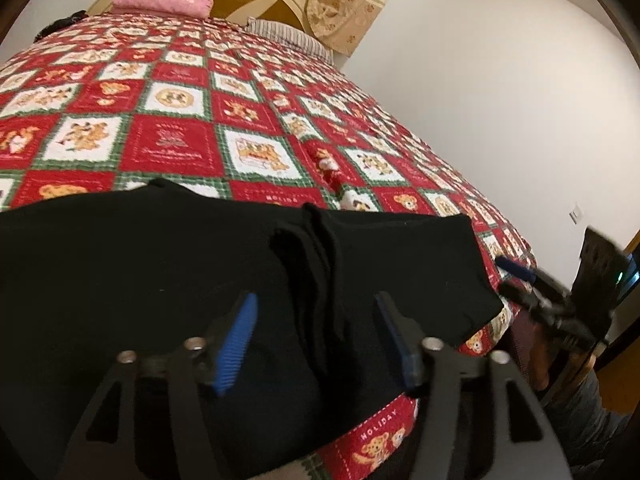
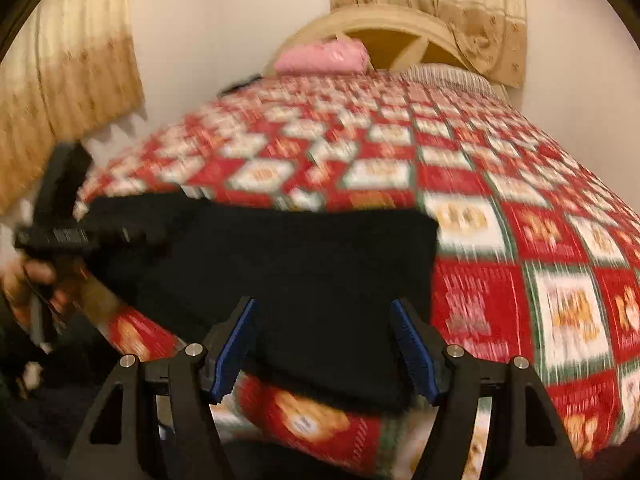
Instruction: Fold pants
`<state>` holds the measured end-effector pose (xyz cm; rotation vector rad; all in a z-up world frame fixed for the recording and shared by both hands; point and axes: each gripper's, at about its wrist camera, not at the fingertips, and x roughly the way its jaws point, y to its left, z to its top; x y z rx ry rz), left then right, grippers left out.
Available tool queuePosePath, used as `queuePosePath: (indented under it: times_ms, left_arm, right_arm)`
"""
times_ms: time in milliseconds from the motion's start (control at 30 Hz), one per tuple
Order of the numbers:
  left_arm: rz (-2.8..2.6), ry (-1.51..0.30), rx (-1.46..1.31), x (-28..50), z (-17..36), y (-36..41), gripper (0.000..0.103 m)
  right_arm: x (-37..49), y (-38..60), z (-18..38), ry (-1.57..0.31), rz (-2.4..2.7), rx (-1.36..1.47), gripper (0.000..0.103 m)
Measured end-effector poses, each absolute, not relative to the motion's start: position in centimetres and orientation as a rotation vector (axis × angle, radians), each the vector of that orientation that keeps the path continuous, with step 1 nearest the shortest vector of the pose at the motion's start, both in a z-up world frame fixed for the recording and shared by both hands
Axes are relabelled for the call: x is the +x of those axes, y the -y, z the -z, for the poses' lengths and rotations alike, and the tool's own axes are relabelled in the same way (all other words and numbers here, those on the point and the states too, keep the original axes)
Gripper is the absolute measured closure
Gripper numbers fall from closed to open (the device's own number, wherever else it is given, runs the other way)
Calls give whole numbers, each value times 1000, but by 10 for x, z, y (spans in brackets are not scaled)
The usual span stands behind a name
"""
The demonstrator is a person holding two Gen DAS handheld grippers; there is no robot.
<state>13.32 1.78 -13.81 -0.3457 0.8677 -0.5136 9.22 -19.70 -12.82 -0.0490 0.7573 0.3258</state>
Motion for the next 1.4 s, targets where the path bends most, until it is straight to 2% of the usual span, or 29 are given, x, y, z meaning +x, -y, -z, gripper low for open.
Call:
queuePosePath:
  times_ms: [100, 300, 533, 667, 833, 1033, 1100, 1300, 1400]
  left_arm:
    - [495, -852, -331, 128, 133, -25, 34]
    - [391, -827, -249, 115, 128, -60, 30]
    - [86, -769, -121, 95, 121, -156, 30]
    - [-17, -778, -167, 94, 130, -210, 30]
    - [-23, -815, -307, 101, 155, -237, 30]
    - [-10, -788, -308, 107, 165, -237, 30]
    - [-9, -780, -323, 110, 165, -243, 35]
    - [29, -806, -323, 112, 165, -246, 38]
    - [62, -818, -346, 108, 161, -247, 55]
  right_arm:
    - [113, 192, 116, -707, -330, -50, 33]
    - [171, 215, 152, -831, -221, 35, 33]
    - [132, 202, 127, -724, -287, -4, 33]
    - [112, 165, 124, -678, -387, -72, 33]
    - [97, 118, 130, -664, -500, -135, 33]
    - [89, 91, 142, -682, -540, -173, 33]
    - [89, 90, 145, -694, -541, -166, 33]
    - [93, 90, 149, -712, -526, -119, 33]
    - [93, 89, 149, -708, -522, -102, 33]
